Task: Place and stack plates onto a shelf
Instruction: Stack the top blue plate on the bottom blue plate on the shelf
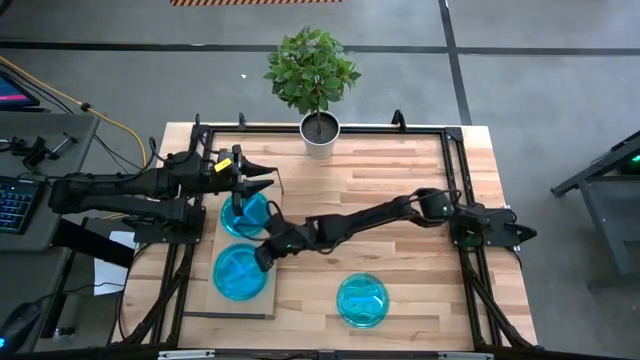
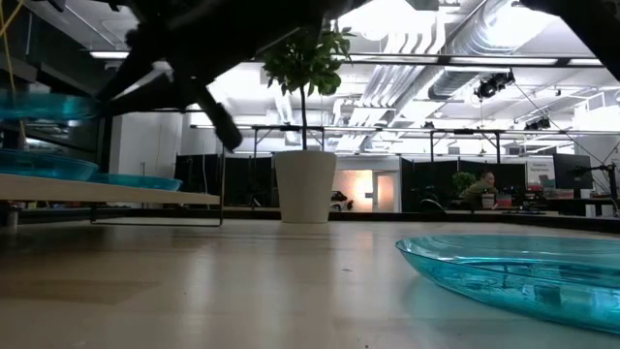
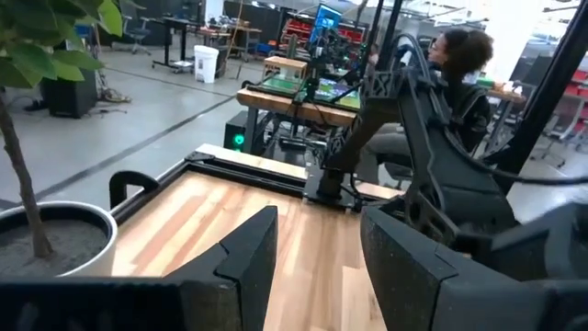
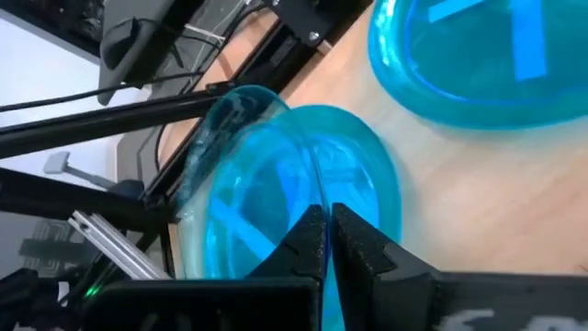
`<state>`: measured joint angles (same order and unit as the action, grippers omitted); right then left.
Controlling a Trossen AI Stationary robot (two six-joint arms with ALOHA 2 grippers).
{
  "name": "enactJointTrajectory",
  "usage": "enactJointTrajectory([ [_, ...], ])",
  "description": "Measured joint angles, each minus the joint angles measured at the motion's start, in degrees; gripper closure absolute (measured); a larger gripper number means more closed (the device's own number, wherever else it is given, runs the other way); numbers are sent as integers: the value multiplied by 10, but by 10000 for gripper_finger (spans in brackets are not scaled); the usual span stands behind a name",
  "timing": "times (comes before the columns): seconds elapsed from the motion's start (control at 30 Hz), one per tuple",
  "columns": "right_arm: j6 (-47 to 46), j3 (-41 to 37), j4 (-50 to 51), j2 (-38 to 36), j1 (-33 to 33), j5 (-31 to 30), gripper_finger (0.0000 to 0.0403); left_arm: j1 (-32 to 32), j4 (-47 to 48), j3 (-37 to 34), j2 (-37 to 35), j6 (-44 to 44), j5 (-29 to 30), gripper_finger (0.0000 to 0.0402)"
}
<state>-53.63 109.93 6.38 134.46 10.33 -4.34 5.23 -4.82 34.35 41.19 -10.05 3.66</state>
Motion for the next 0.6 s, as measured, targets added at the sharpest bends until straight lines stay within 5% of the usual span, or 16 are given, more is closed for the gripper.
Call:
enactJointTrajectory([
  [0.37,15,18,-15,23,0,-19,390,0,-3,0,0,-45,17,255],
  [0.6,38,18,-16,23,1,-21,299,0,-2,0,0,-88,17,255],
])
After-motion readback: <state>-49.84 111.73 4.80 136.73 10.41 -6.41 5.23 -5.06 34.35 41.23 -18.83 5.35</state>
